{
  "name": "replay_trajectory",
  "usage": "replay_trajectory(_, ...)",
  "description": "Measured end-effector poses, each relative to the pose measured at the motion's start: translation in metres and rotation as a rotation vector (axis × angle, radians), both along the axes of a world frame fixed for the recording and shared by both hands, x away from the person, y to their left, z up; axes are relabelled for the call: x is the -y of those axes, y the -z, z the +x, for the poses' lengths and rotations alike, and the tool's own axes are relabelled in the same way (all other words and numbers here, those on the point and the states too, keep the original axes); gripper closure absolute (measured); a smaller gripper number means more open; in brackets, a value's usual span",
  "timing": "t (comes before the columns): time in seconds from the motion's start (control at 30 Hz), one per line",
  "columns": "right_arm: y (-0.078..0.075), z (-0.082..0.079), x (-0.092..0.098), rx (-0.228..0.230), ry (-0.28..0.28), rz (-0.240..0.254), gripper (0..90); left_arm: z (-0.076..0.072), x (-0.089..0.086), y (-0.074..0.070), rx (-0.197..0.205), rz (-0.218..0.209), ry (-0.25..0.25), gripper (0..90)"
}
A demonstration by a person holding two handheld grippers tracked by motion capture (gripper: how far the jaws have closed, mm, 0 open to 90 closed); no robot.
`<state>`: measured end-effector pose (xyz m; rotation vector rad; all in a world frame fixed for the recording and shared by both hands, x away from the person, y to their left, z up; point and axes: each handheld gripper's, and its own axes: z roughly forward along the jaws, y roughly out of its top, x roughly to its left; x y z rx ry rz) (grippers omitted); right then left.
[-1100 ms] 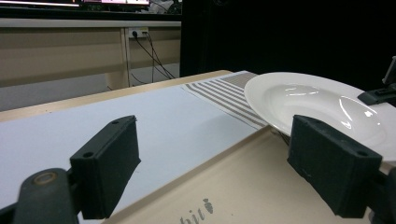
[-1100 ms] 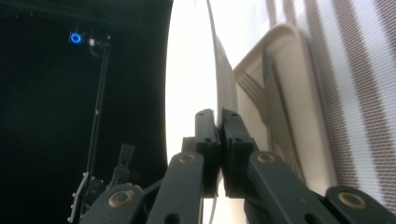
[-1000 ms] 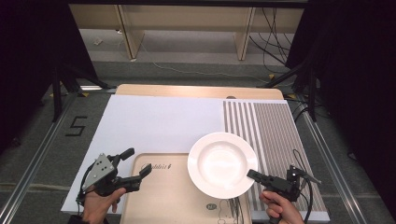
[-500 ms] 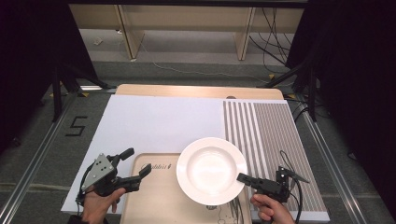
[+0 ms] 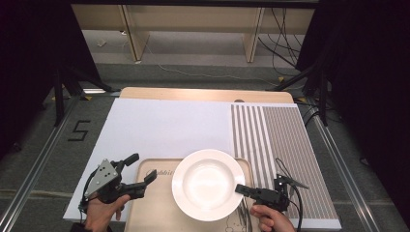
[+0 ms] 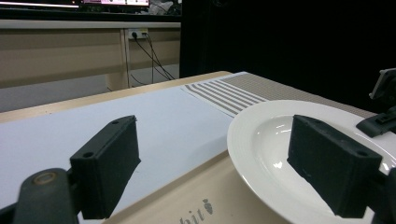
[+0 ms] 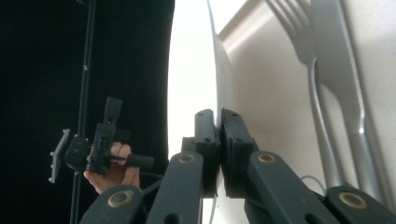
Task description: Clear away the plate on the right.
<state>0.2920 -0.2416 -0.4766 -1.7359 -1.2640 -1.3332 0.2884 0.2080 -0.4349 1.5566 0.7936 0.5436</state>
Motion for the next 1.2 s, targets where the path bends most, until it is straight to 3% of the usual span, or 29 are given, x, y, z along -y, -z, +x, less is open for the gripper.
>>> replay_trajectory(0.03,-0.001,0.000,-0.002,-0.015,-0.002,0.004,87.3,0.000,0.000,0.000,0.001,-0.001,0.000,16.0)
replay_trajectory(0.5,0.005,0.001,-0.018,-0.016,-0.062,-0.015,87.2,0.000,0.000,0.000,0.000,0.001,0.001,16.0)
replay_trajectory(1.2,0.011,0.003,-0.027,-0.039,-0.085,-0.043,86.6,0.000,0.000,0.000,0.000,-0.004,0.002,16.0)
